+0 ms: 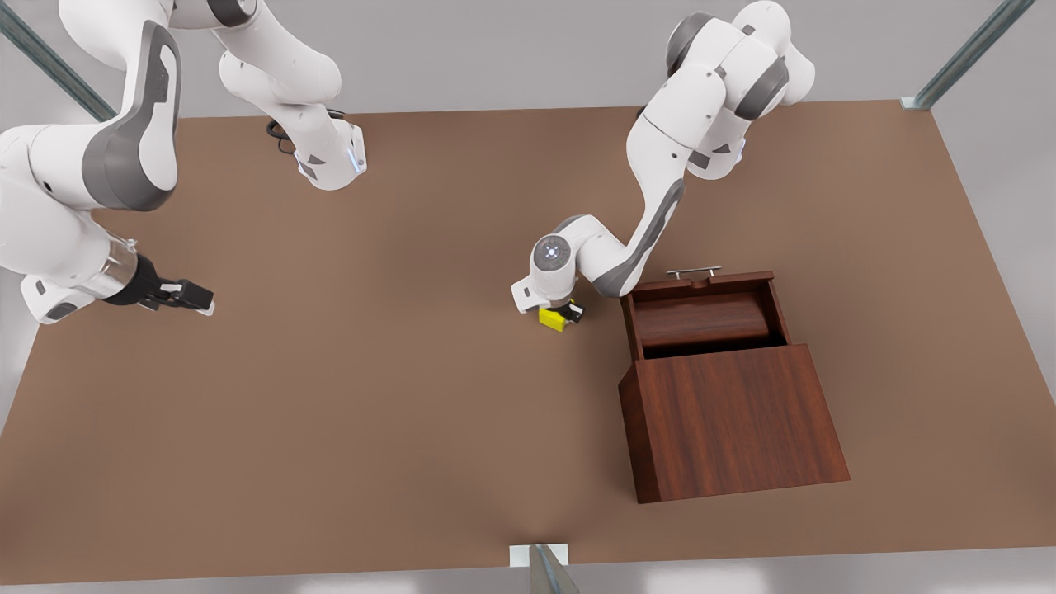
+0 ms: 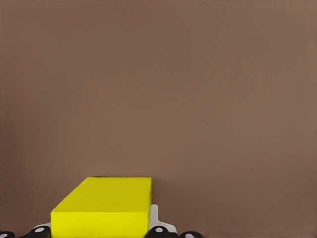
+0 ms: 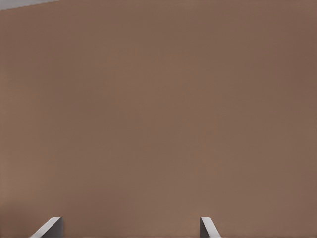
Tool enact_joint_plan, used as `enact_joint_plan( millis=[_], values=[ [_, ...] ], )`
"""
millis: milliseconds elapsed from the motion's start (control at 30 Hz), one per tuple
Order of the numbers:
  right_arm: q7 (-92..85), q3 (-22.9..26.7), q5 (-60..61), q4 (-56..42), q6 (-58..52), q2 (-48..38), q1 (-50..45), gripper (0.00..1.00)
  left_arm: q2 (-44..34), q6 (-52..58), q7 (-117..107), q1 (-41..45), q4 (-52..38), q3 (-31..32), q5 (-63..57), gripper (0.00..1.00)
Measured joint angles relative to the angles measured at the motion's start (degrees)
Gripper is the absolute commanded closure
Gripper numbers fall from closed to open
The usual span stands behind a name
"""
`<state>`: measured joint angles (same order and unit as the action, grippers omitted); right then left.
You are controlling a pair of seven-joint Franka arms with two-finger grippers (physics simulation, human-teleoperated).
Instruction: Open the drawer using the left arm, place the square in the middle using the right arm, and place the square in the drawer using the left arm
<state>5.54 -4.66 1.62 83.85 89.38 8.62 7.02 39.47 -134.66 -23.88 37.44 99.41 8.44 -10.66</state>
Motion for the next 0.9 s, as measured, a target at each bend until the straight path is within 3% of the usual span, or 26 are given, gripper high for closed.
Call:
enact_joint_plan(
  millis=[100,367,500,667,900],
  values=[
    [0.3,0.0,-0.3,-0.1,0.1,0.0,0.0,0.00,-0.4,0.2,-0.2,0.0,-0.5,0.0,-0.3,0.34],
    [0.4,0.0,0.0,-0.1,0.2,0.1,0.0,0.00,-12.8,23.1,4.7,-0.6,-11.2,-0.2,3.3,0.33],
    [0.4,0.0,0.0,-0.1,0.2,0.2,0.0,0.00,-21.1,34.9,24.7,-1.1,-9.8,-9.4,7.7,0.32],
    [0.4,0.0,0.0,-0.1,0.2,0.4,0.0,0.00,-24.3,37.3,46.4,-0.9,-5.1,-21.8,10.2,0.32],
    [0.4,0.0,0.0,-0.1,0.2,0.4,0.0,0.00,-21.3,36.3,54.4,-1.0,-3.1,-27.8,11.8,0.32]
  ],
)
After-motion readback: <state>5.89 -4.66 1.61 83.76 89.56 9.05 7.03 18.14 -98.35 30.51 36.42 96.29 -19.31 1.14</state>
